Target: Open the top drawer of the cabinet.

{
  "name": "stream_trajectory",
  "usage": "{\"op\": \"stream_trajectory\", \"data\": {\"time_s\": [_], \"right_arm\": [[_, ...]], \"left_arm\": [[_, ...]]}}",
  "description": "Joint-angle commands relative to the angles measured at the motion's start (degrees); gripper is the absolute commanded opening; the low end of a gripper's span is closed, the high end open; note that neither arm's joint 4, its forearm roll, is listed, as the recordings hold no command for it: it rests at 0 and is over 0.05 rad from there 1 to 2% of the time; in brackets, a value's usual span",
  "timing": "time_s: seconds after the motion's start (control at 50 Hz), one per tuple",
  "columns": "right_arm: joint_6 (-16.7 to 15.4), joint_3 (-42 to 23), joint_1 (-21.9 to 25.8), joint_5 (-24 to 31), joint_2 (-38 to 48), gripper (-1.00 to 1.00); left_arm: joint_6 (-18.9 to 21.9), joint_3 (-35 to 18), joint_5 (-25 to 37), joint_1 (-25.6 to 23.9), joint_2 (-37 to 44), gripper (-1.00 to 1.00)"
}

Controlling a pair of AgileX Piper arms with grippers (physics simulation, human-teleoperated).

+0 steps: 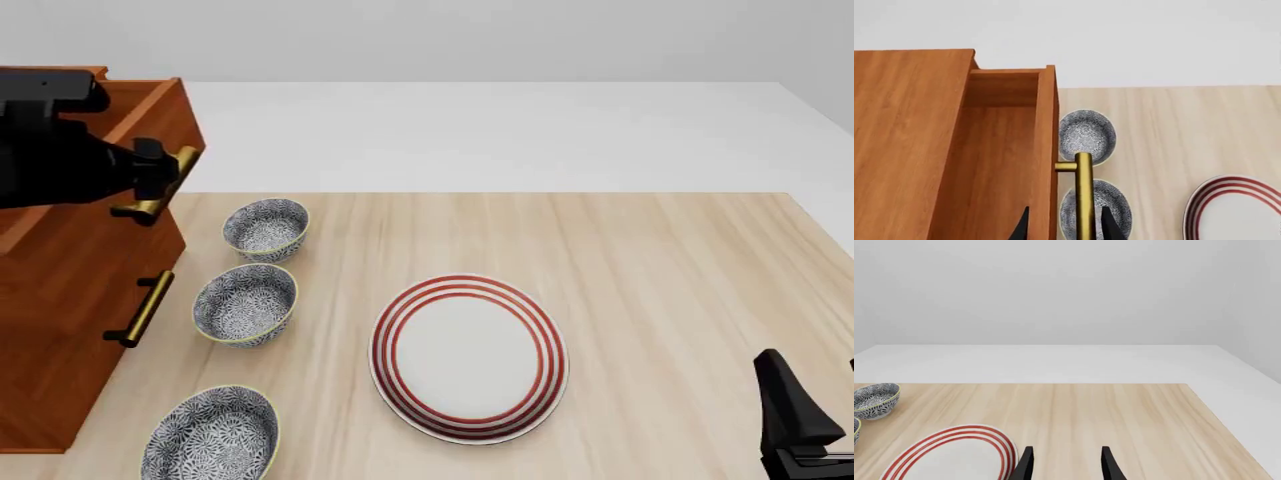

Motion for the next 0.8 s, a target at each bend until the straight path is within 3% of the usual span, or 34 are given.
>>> {"op": "stream_trajectory", "data": {"time_s": [0.02,0.8], "right_arm": [[-0.01,0.0,-0.01,-0.01,0.0,1.0],[-0.01,0.0,0.0,-0.01,0.0,1.0]], "left_arm": [[2.13,3.15,-0.28,-2.3,6.71,1.0],[0.74,2.8,-1.63,-7.22,9.41,1.0]]}}
